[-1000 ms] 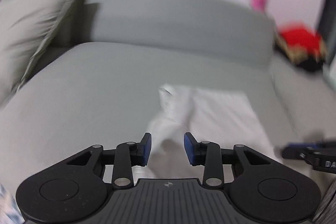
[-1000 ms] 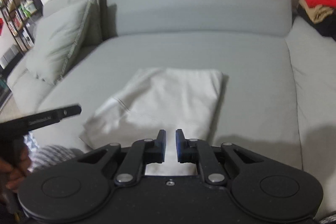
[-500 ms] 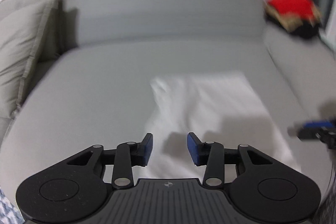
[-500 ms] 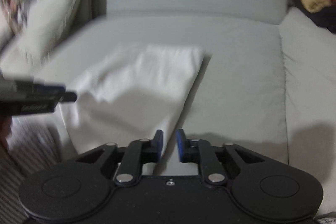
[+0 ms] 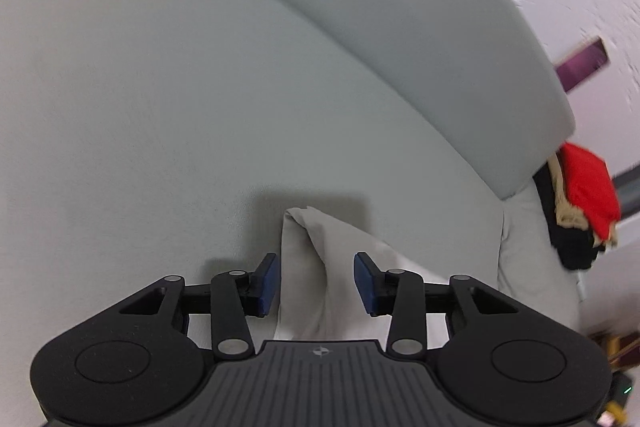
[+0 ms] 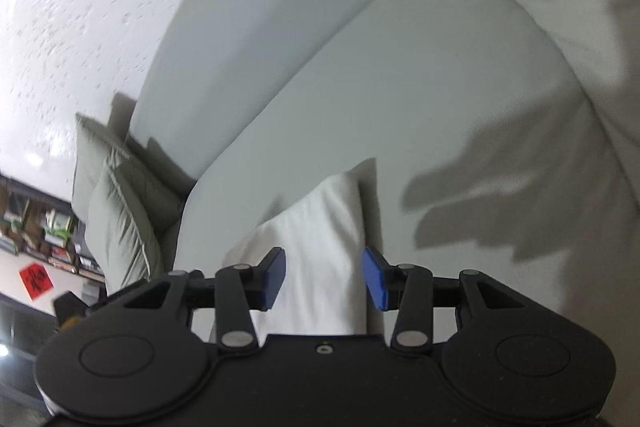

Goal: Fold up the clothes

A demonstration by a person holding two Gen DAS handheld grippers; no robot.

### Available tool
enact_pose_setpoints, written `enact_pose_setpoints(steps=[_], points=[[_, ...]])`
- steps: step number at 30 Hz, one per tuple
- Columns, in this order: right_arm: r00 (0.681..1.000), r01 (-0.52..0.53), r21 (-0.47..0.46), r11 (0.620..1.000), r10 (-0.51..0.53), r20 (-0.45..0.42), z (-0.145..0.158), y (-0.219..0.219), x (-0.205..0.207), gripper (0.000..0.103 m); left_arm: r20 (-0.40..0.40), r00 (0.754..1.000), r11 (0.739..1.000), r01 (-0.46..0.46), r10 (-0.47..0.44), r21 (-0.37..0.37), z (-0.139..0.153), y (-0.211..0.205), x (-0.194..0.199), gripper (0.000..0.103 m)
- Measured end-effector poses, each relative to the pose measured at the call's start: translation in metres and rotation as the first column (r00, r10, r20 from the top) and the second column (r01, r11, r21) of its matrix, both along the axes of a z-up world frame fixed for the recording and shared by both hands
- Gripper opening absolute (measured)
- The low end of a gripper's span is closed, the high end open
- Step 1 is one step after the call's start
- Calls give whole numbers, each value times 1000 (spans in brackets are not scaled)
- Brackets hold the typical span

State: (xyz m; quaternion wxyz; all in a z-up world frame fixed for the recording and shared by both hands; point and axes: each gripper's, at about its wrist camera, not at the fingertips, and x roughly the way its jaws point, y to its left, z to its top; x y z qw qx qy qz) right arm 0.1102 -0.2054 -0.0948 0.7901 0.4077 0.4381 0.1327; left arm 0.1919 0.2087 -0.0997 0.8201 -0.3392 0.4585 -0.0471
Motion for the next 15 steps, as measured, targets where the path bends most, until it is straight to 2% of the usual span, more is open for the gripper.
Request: enact_pose_setpoints(steps=[2,5,9,12,14,15], points=[[1000,9,26,1000,-9,-13,-10,0,8,44,-22,1000,999,-6,5,-45,-10,1,10,37],[999,29,52,998,-28,-24,-18,-7,16,44,-11,1000,995,4,-6,-98,-15,1,21,33],[999,48,56,997,-46,-24,-25,-10,27,43,7,1000,994,15,-15,-110,-16,-3,35,19],[999,48,51,998,-48,-11,-24,-7,31,39,26,999,997,35,-33,-75,-13,-11,41,11],[999,42,33,999,-42,2,-23,-1,35,38,47,998,999,51,-50,-17,-10,-19,44,7],[999,41,20,999,-41,5,-23,2,37,38,57,997,998,58,-59,13,-8,-23,46,1]])
